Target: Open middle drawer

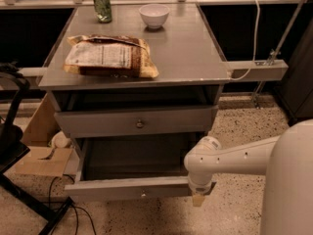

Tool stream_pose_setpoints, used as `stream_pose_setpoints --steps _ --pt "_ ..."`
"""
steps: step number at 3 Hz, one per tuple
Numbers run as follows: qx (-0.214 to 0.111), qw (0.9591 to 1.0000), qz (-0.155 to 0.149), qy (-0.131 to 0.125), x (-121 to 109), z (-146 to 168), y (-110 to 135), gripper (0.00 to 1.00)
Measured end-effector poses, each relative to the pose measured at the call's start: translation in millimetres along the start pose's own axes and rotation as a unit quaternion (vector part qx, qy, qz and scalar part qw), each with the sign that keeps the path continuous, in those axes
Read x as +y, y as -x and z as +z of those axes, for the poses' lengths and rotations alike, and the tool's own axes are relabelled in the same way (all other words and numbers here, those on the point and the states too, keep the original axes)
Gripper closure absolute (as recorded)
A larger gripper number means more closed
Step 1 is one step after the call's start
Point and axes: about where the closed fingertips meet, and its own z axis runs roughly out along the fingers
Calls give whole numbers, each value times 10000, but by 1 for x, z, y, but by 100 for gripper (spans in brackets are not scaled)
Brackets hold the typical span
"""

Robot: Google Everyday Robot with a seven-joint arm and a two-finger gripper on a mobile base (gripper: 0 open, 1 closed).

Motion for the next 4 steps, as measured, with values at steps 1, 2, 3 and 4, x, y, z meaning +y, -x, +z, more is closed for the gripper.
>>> stream_pose_setpoints --steps 1,2,3,4 --pt "69 9998 84 191 20 1 -6 64" --pt "145 9989 244 381 37 -2 -10 88" --pt "149 9987 270 397 33 -4 -10 100" --pt "149 9987 270 398 28 -4 -10 100"
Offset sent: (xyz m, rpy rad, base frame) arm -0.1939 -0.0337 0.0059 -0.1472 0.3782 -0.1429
